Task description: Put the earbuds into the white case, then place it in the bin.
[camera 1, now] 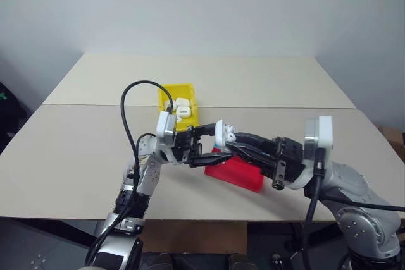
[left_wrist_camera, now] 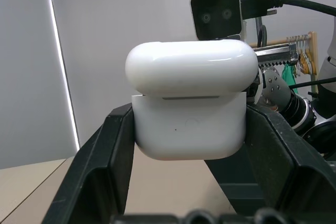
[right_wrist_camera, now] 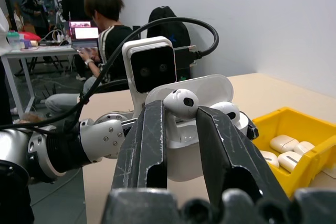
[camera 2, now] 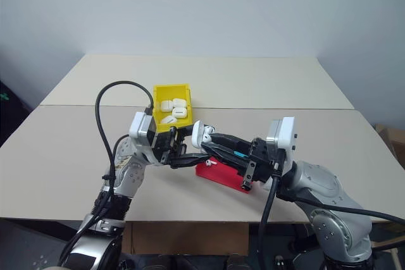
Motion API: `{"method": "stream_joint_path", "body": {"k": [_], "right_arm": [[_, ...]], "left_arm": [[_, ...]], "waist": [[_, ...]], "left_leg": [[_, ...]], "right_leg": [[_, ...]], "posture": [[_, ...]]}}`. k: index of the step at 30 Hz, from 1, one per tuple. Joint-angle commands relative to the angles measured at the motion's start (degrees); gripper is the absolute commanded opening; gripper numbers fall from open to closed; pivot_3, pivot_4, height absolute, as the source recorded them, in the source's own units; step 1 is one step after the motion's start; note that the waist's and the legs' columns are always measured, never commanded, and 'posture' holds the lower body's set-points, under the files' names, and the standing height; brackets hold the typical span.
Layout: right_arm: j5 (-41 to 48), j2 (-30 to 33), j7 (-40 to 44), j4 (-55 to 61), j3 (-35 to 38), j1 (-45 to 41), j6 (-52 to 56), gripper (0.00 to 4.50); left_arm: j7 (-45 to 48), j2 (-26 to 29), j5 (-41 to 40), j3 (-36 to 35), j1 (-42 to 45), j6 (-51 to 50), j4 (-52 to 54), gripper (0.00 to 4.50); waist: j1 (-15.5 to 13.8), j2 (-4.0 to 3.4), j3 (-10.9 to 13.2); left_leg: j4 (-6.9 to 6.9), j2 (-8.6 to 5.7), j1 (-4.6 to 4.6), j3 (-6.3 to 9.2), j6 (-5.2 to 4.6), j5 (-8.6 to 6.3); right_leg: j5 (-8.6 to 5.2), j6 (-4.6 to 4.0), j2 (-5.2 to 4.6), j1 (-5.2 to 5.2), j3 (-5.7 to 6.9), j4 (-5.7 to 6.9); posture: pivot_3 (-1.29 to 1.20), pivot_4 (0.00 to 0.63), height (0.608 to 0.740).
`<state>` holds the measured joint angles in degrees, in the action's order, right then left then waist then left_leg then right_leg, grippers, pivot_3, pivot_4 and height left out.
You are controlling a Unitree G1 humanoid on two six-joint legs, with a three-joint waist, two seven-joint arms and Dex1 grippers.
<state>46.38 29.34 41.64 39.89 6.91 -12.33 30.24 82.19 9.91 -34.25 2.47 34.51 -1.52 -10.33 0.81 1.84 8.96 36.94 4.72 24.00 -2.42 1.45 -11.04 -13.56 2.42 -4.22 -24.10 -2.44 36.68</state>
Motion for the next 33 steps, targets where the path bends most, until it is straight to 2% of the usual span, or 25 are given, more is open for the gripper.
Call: {"method": "stream_joint_path", "body": {"k": [1,4,7,14,16,18,19,28,33], "right_arm": [[-0.3,0.7,1.0,0.1,-0.3,0.2,-1.9,0.67],[-0.9,1.0,1.5,0.0,-0.6,0.2,-2.5,0.67],[-6.1,0.8,-0.1,0.8,-1.6,1.3,-5.8,0.67],[-6.0,1.6,0.8,0.2,-1.5,1.8,-7.1,0.67],[-3.6,2.3,1.1,-0.3,-1.1,1.4,-5.4,0.67],[-6.3,2.2,0.9,0.3,-1.6,2.0,-7.8,1.39],[-7.1,2.3,0.6,0.5,-1.8,2.2,-8.2,1.57],[-8.1,2.5,1.3,0.3,-1.5,3.3,-9.6,1.57],[-6.5,4.0,2.4,-1.1,2.0,2.6,-10.2,1.57]], "left_arm": [[0.3,-0.6,-1.0,-0.3,0.9,1.0,0.8,2.79],[0.4,-0.9,-0.9,-0.3,1.0,1.2,0.6,2.79],[0.3,-1.2,-0.9,-0.2,0.8,1.2,0.7,2.79],[0.7,-1.6,-0.5,-0.4,0.9,1.9,-0.5,2.79],[0.9,-1.7,-0.5,-0.5,1.0,2.0,-0.6,2.79],[0.8,-2.0,-0.5,-0.5,1.1,2.1,-0.7,2.79],[0.8,-2.0,-0.4,-0.6,1.2,2.1,-0.9,2.79],[1.0,-1.9,-0.2,-0.6,0.9,2.8,-1.6,2.79],[0.6,-1.9,1.1,-0.5,1.5,4.5,-3.9,2.79]], "waist": [[0.0,0.0,0.0],[0.0,0.0,0.0],[0.0,0.0,0.0],[0.0,0.0,0.0],[0.0,0.01,0.0],[0.0,0.01,0.0],[0.0,0.01,0.0],[0.0,0.01,0.0],[-0.1,0.01,0.0]], "left_leg": [[0.0,0.0,0.0,0.0,0.0,0.0],[0.0,0.0,0.0,0.0,0.0,0.0],[0.0,0.0,0.0,0.0,0.0,0.0],[0.01,0.0,0.01,0.0,0.0,0.0],[0.01,0.0,0.01,0.0,0.0,0.0],[0.01,0.0,0.01,0.0,0.0,0.0],[0.0,0.0,0.01,0.01,0.0,0.0],[0.01,-0.01,0.01,0.01,0.0,0.0],[0.01,-0.01,0.02,0.01,0.0,0.0]], "right_leg": [[0.0,0.0,0.0,0.0,0.0,0.0],[0.0,0.0,0.0,0.0,0.0,0.0],[0.0,0.0,0.0,0.0,0.0,0.0],[0.0,0.0,0.0,0.0,0.01,0.0],[0.0,0.0,0.0,0.0,0.01,0.0],[0.0,0.0,0.0,0.0,0.0,0.0],[0.0,0.0,0.0,0.0,0.01,-0.01],[0.0,0.0,0.0,0.0,0.01,0.0],[0.0,0.0,0.0,0.01,0.01,-0.02]], "posture": [[0.0,0.15,0.74],[0.0,0.15,0.74],[0.0,0.15,0.74],[0.0,0.15,0.74],[0.0,0.15,0.74],[0.0,0.15,0.74],[0.0,0.15,0.74],[0.0,0.15,0.74],[0.0,0.15,0.74]]}}
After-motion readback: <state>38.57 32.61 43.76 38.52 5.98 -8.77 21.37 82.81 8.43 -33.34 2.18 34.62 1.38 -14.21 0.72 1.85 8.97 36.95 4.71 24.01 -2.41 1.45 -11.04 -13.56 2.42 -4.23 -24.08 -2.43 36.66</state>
